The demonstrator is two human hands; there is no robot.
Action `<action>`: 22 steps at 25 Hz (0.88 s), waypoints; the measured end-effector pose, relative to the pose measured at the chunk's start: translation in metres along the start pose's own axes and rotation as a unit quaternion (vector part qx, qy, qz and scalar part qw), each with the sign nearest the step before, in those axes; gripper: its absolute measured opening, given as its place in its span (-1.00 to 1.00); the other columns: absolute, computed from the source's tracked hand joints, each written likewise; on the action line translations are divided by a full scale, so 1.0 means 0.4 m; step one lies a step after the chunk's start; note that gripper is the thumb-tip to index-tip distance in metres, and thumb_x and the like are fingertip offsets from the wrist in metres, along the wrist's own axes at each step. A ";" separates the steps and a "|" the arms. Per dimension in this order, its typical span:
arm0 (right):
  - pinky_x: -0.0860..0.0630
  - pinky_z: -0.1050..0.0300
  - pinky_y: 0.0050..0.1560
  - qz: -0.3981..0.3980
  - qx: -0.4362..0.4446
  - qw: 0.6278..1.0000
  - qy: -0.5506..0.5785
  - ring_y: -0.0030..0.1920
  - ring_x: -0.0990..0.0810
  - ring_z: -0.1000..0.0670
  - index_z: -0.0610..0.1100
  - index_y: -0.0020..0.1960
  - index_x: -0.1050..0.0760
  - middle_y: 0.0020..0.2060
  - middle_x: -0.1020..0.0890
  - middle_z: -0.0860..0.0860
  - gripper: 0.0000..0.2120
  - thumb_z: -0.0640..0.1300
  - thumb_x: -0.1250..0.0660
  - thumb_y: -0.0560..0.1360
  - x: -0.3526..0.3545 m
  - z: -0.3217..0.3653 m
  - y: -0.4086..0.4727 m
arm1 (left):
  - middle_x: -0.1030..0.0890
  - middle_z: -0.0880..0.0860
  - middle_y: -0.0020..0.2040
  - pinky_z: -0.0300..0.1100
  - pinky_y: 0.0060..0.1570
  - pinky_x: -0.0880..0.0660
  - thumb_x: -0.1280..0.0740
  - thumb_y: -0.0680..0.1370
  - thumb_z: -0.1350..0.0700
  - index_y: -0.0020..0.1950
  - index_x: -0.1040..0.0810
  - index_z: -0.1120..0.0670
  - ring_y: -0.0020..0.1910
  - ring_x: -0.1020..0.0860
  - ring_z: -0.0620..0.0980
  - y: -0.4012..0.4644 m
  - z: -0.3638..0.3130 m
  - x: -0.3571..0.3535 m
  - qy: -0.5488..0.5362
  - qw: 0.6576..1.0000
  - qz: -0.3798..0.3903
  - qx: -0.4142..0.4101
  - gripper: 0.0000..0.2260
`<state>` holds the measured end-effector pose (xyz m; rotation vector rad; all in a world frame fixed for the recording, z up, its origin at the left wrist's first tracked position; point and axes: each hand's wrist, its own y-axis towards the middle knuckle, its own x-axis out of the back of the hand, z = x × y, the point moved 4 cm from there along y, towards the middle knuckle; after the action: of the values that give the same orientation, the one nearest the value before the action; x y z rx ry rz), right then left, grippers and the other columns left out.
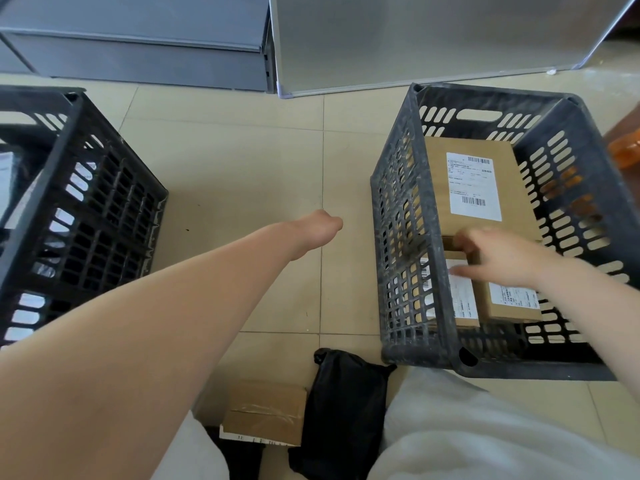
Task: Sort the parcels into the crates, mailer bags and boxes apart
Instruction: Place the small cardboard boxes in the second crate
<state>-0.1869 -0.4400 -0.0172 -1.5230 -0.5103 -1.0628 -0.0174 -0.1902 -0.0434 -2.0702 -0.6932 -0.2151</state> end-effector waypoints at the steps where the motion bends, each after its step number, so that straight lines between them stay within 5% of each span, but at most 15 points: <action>1: -0.47 0.13 0.07 -0.004 0.022 1.000 -0.005 0.14 -0.49 0.01 -0.08 0.43 -0.38 0.28 -0.52 -0.03 -0.32 0.23 -0.44 0.45 -0.025 0.026 -0.004 | -0.38 0.29 0.42 -0.11 0.04 -0.26 -0.09 0.64 0.11 0.41 -0.32 0.29 0.36 -0.39 0.25 -0.001 -0.003 -0.001 0.003 1.000 0.003 -0.003 -0.60; 5: -0.28 -0.02 0.49 0.013 0.055 0.996 -0.069 0.56 -0.14 -0.08 -0.04 0.65 -0.01 0.60 -0.13 -0.03 0.05 0.35 -0.43 0.36 -0.097 0.059 -0.019 | -0.49 0.31 0.20 -0.14 0.02 -0.25 -0.08 0.63 0.12 0.39 -0.33 0.31 0.01 -0.46 0.17 0.004 -0.010 -0.008 0.000 1.000 0.016 -0.011 -0.60; 8: -0.09 -0.02 0.58 0.062 0.071 0.990 -0.100 0.63 0.09 -0.12 0.03 0.64 0.29 0.63 0.17 -0.02 0.17 0.36 -0.38 0.34 -0.112 0.069 -0.042 | -0.41 0.25 0.37 -0.11 0.16 -0.27 -0.08 0.64 0.09 0.43 -0.33 0.22 0.29 -0.41 0.19 0.005 -0.011 -0.002 0.007 1.000 0.012 -0.010 -0.61; 10: -0.02 0.03 0.57 0.064 0.093 0.985 -0.129 0.63 0.15 -0.14 -0.01 0.62 0.35 0.62 0.23 -0.04 0.12 0.15 -0.42 0.44 -0.121 0.093 -0.061 | -0.35 0.26 0.44 -0.04 0.29 -0.29 -0.08 0.65 0.09 0.48 -0.29 0.23 0.42 -0.34 0.22 0.000 -0.011 0.002 0.010 1.000 0.007 -0.007 -0.58; 15: -0.36 0.15 0.37 -0.016 0.121 0.988 -0.093 0.57 -0.12 -0.06 -0.09 0.65 0.06 0.60 -0.04 -0.04 -0.07 -0.13 -0.44 0.47 -0.099 0.122 -0.057 | -0.30 0.31 0.47 0.08 0.42 -0.25 -0.09 0.61 0.13 0.45 -0.23 0.35 0.46 -0.25 0.27 0.005 -0.004 0.009 0.004 1.000 0.001 -0.002 -0.55; 19: -0.38 0.08 0.36 -0.035 0.116 0.993 -0.011 0.49 -0.30 -0.05 -0.06 0.61 -0.16 0.54 -0.26 0.00 -0.21 0.02 -0.45 0.49 -0.106 0.086 -0.058 | -0.29 0.28 0.48 0.05 0.43 -0.23 -0.09 0.63 0.11 0.46 -0.25 0.32 0.48 -0.24 0.24 0.008 0.004 0.009 0.004 1.000 -0.002 -0.004 -0.55; 22: -0.45 -0.06 0.27 -0.195 0.018 0.976 0.096 0.33 -0.48 -0.17 -0.17 0.43 -0.40 0.34 -0.50 -0.14 -0.53 -0.16 -0.35 0.55 -0.084 0.023 -0.074 | -0.28 0.25 0.51 0.03 0.43 -0.24 -0.09 0.65 0.07 0.49 -0.27 0.26 0.49 -0.24 0.23 0.006 0.007 0.004 0.007 1.000 0.002 -0.006 -0.55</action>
<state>-0.2239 -0.4160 -0.0286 -1.2984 -0.7066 -1.4790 -0.0151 -0.1883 -0.0463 -2.0798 -0.6808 -0.2313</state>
